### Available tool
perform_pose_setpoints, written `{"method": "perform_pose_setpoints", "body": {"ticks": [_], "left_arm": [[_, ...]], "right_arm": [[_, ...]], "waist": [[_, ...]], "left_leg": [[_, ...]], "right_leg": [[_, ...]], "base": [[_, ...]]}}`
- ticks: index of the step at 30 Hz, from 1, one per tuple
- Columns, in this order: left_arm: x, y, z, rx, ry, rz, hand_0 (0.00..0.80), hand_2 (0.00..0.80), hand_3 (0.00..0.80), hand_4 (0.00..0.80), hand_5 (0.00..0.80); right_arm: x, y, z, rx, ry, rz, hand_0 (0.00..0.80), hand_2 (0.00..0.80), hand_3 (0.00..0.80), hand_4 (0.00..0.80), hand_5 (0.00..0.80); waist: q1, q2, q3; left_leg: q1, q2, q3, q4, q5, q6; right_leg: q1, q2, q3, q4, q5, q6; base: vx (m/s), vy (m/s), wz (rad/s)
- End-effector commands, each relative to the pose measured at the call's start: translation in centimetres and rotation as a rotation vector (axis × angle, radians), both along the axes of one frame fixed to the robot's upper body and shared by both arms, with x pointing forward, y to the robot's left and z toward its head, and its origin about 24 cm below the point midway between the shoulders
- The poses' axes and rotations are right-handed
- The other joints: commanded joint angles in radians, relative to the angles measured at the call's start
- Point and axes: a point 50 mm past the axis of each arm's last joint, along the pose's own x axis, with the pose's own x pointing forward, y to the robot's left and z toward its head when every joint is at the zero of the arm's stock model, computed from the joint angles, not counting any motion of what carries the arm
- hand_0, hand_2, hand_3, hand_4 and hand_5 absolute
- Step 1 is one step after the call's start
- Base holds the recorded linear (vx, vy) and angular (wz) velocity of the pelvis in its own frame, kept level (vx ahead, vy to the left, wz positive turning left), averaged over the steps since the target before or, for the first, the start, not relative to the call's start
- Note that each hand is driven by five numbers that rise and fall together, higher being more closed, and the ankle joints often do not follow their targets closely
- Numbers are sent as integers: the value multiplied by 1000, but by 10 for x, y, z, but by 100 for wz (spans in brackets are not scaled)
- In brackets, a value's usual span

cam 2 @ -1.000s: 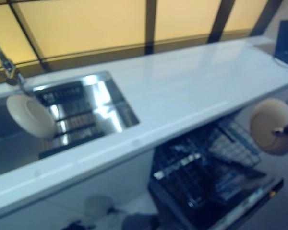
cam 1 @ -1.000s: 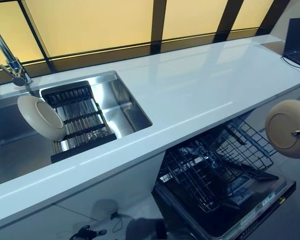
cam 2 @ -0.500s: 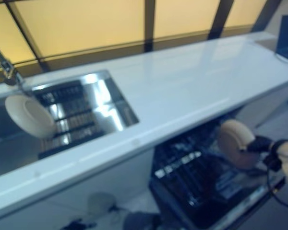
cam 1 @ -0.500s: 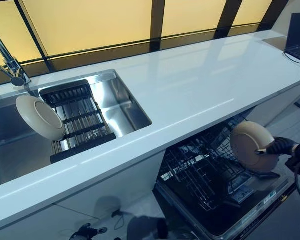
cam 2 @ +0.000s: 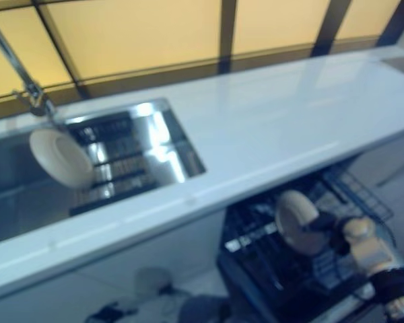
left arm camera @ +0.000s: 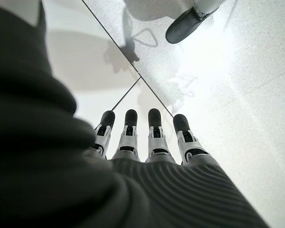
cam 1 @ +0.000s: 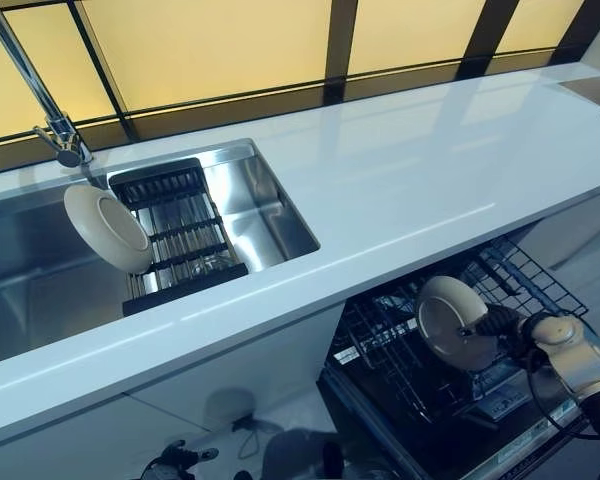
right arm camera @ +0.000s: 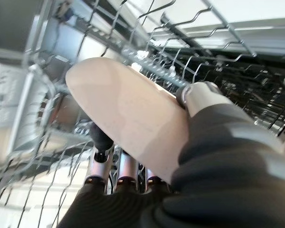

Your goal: Take plates into dishwasher

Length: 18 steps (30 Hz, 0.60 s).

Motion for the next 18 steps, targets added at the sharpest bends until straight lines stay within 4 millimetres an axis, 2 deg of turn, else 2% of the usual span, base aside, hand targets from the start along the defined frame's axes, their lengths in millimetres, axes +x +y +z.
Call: {"method": "perform_pose_setpoints", "body": {"ticks": [1,10,18], "left_arm": [[20,14,10,62,-41,-70,0,0,0,0,0],[25,8,10,54,-46,-89,0,0,0,0,0],[26,2,9,45,-43,-117,0,0,0,0,0]], "right_arm": [[17,10,1,-39,-74,22,800,800,800,800,800],[18,22,-30,-63,-6,-8,800,800,800,800,800],[15,23,-55,-67,69,-60,800,800,800,800,800]], "waist": [[44,-61,-10],[71,-45,-2],[99,-29,-3]], "left_leg": [[35,36,-2,3,-45,-13],[26,31,-29,3,-43,-12],[21,27,-52,3,-42,-11]], "right_leg": [[-5,-74,-3,3,15,112],[-6,-81,-15,3,13,110],[-3,-87,-27,3,9,108]], "base": [[-12,-9,14],[-8,-4,8],[0,2,6]]}}
